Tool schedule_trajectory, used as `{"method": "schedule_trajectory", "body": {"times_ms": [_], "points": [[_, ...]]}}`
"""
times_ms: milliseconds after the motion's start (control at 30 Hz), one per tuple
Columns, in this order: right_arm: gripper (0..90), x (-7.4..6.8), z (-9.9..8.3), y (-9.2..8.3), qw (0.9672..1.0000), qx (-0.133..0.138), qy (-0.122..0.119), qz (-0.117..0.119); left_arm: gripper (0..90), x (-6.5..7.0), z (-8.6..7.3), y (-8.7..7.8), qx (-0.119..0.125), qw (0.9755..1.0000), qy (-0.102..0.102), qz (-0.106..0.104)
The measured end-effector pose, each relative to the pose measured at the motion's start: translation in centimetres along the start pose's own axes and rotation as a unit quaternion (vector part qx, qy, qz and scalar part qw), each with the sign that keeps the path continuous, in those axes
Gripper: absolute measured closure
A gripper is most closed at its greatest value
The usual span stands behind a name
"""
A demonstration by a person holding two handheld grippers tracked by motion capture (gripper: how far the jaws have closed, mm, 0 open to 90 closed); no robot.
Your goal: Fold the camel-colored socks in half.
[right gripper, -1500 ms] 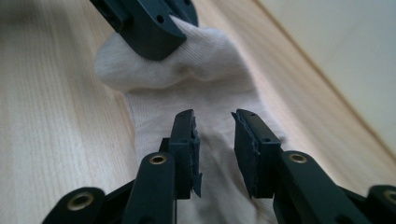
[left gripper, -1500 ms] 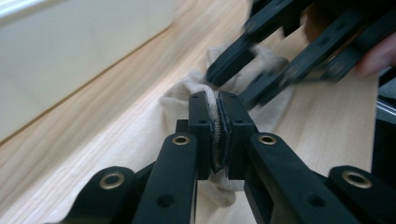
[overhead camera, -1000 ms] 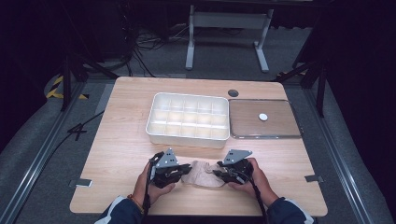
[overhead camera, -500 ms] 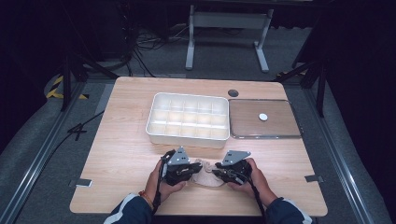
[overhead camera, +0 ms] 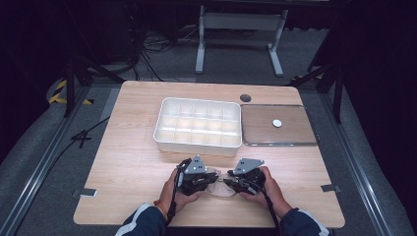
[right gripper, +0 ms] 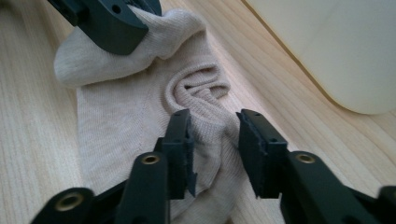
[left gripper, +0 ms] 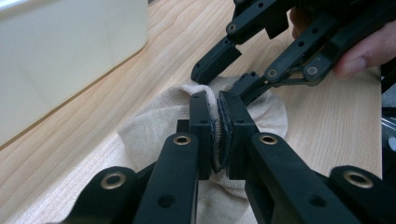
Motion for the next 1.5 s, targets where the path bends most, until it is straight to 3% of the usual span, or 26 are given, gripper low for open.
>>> {"method": "schedule_trajectory", "body": {"times_ms": [133, 233, 267, 467, 633, 767, 867, 933, 1000, 1133, 1333, 1400, 1433, 1467, 1500], "points": [[60.6, -0.2, 0.3, -1.2, 0.9999, 0.014, 0.001, 0.006, 84.9, -0.1, 0.0, -0.1, 0.002, 1.0, -0.003, -0.001], [63.9, -0.4, 0.0, -2.0, 1.0, 0.006, -0.004, -0.002, 84.8, -0.1, 0.1, -0.2, 0.005, 1.0, -0.004, -0.001], [65.3, -0.1, -0.6, -2.3, 1.0, 0.0, 0.007, -0.002, 84.8, -0.1, 0.1, -0.2, 0.005, 1.0, -0.004, -0.002], [69.9, 0.8, -1.7, -2.1, 0.9993, -0.016, 0.034, 0.003, 84.8, 0.9, 0.9, 0.1, 0.008, 0.9999, 0.008, -0.007], [75.1, 0.8, -1.8, -1.8, 0.9994, -0.012, 0.032, 0.013, 84.9, 1.6, 1.6, 1.1, 0.007, 0.9998, 0.012, -0.016], [70.7, 0.7, -1.8, -1.8, 0.9992, -0.007, 0.036, 0.014, 84.7, 1.9, 1.7, 1.7, 0.005, 0.9998, 0.012, -0.013], [64.4, 0.6, -1.6, -2.1, 0.9994, -0.009, 0.025, 0.022, 84.6, 2.0, 1.7, 1.9, 0.003, 0.9999, 0.012, -0.011], [65.9, 0.7, -1.1, -3.6, 0.9996, 0.011, 0.017, 0.02, 84.7, 1.9, 1.7, 1.9, 0.006, 0.9999, 0.006, -0.013], [67.6, 1.0, -1.1, -4.7, 0.9987, 0.028, 0.033, 0.028, 84.6, 1.9, 1.7, 2.0, 0.008, 0.9999, -0.001, -0.014], [69.8, 1.4, -2.7, -4.0, 0.9992, -0.015, 0.034, 0.012, 84.6, 2.4, 2.1, 2.6, 0.01, 0.9998, -0.002, -0.017], [73.2, 1.2, -2.9, -3.0, 0.9992, -0.023, 0.027, 0.017, 83.7, 3.5, 2.0, 4.5, 0.007, 0.9997, -0.022, -0.011], [73.6, 1.1, -2.9, -3.0, 0.9992, -0.025, 0.027, 0.015, 81.1, 3.7, 1.8, 5.1, 0.005, 0.9995, -0.028, -0.011], [73.7, 1.1, -2.9, -3.0, 0.9992, -0.025, 0.026, 0.014, 76.1, 3.8, 1.9, 5.3, 0.003, 0.9994, -0.033, -0.011], [73.9, 1.1, -2.9, -3.0, 0.9993, -0.024, 0.026, 0.016, 64.3, 3.9, 2.1, 5.2, 0.003, 0.9994, -0.032, -0.012], [73.9, 1.1, -2.9, -3.0, 0.9993, -0.024, 0.026, 0.016, 64.3, 3.9, 2.3, 4.9, 0.007, 0.9994, -0.032, -0.014]]}}
Point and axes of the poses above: each handheld gripper's, and its own axes: y roughly forward along the jaws, z roughly out of its top, x roughly to its right, the point moved 3 cm from there along y, roughly forward along the jaws, and after that the axes turned 9 degrees about z, right-handed, at the moved point
